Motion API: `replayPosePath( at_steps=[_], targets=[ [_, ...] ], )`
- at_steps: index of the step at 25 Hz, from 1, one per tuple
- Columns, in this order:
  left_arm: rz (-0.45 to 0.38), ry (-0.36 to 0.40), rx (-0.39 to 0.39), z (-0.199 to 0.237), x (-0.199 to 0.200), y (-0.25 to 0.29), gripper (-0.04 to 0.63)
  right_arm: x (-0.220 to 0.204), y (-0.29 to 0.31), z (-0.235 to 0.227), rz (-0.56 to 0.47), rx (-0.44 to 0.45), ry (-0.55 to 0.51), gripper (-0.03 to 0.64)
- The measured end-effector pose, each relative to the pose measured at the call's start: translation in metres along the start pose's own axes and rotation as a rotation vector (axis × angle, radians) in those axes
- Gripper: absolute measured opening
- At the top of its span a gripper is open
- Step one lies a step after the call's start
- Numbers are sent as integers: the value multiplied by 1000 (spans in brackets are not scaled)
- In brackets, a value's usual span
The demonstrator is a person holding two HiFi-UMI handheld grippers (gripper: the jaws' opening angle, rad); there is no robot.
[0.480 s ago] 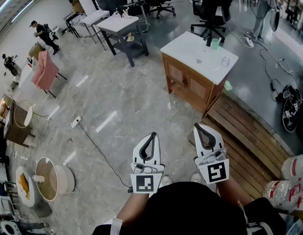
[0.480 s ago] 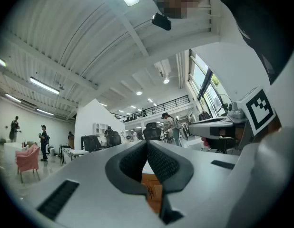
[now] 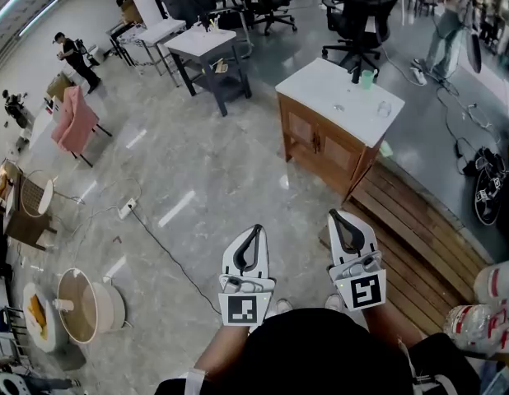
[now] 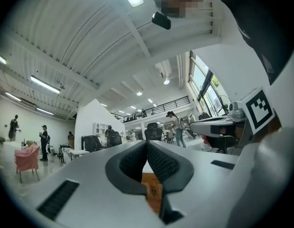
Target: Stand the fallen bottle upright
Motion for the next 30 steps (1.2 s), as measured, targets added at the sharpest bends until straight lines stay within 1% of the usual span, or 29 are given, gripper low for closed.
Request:
replayPosePath(
  at_steps=[5,8,13,16,24,27,30],
  targets=[
    [-19,12,-23,35,3,-8,18,-4,16,27,-1,-16,-13,17],
    [-14,4,-26,57,2,-12,18,-8,25,43,0,-30,-21,16],
    [-13,-1,-33,81,-8,-12,18,-18,38,56,7,-35,-32,17],
    [-6,-5,-33,93,-18,-2,18,-28,52,57,14,-33,-38,17],
    [37,-28,-48,110,-59,57,18,-68,100,26,23,-43,-44,17],
    [41,-16,-79,113,-72,91,18,-79,125,3,29,-61,-44,17],
    [32,-30,-87,114,-84,130,18,-95,148,-29,34,-82,-46,17]
  ],
)
Point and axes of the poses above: the fingertips, and each gripper's own axes: y forward along the fingers, z to its left, x out of its top, the point moved 2 cm from there along -y, backward along the fingers, and after that the axes turned 10 degrees about -z, right-handed, at the moved point
